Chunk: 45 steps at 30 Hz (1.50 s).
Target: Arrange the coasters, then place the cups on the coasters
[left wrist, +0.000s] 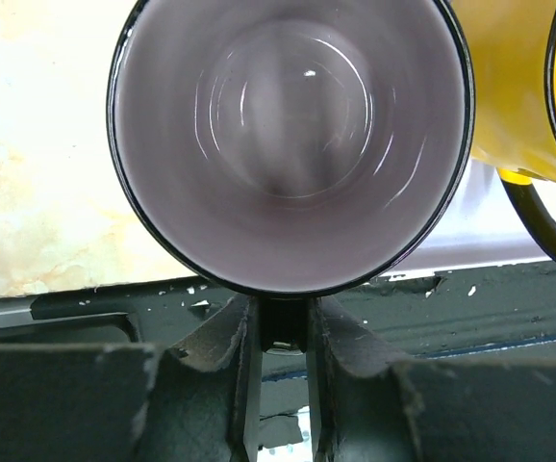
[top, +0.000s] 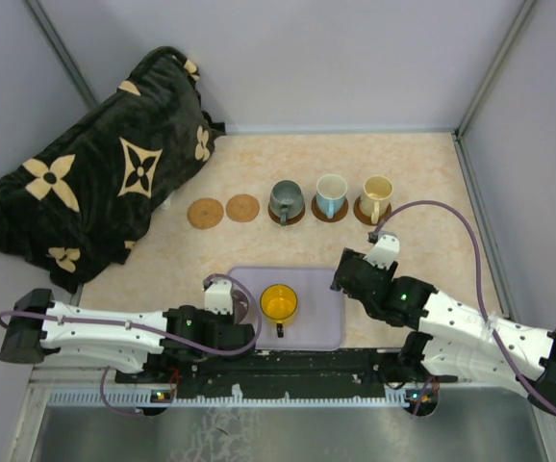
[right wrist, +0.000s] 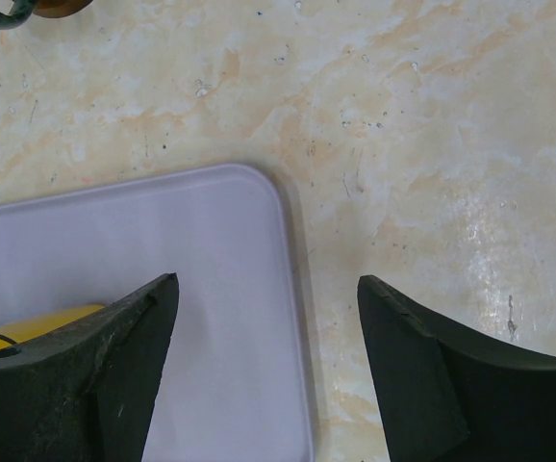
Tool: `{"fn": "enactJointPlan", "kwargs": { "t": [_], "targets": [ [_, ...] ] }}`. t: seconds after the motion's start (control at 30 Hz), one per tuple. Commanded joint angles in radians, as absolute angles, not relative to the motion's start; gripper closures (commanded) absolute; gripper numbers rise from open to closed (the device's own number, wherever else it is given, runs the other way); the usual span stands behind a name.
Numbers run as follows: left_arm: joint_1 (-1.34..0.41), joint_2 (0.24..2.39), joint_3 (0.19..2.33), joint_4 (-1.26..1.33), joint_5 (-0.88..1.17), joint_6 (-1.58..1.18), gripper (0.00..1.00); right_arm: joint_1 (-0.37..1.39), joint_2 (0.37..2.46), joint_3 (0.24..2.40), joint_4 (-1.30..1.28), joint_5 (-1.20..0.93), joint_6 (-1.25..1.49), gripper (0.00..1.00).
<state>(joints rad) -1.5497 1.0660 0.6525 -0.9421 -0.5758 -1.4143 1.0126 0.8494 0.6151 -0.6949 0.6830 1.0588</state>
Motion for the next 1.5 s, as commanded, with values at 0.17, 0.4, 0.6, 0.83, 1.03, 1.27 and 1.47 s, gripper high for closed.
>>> {"fn": "enactJointPlan", "kwargs": {
  "t": [0.17,0.4,0.6,0.83,1.03,1.27,1.47],
  "targets": [
    [-1.554,1.130,0.741,-1.026,-0.686,-1.371,0.90,1.019,0.847,0.606,-0.660,0.699,1.077,0.25],
    [-1.547,1.253,0.870,-1.107,-0.781,-1.318,0.91,1.019,0.835,0.596,-0.651,0.699,1.080,0.25],
    [-1.491,1.162,0.834,-1.035,-0.812,-1.276,0.92,1.019,0.811,0.585,-0.656,0.704,1.081,0.25],
    [-1.465,1.087,0.811,-1.032,-0.951,-1.253,0.92,1.020,0.808,0.578,-0.646,0.705,1.078,0.25],
    [-1.289,1.065,0.786,-0.759,-1.023,-0.943,0.92,1.019,0.833,0.583,-0.617,0.703,1.063,0.24],
    [-0.967,1.002,0.666,-0.125,-0.841,-0.380,0.92,1.019,0.849,0.583,-0.602,0.717,1.036,0.24],
    [-0.793,1.197,0.764,0.070,-0.653,-0.207,0.93,1.019,0.843,0.576,-0.599,0.745,1.034,0.23]
  ]
}}
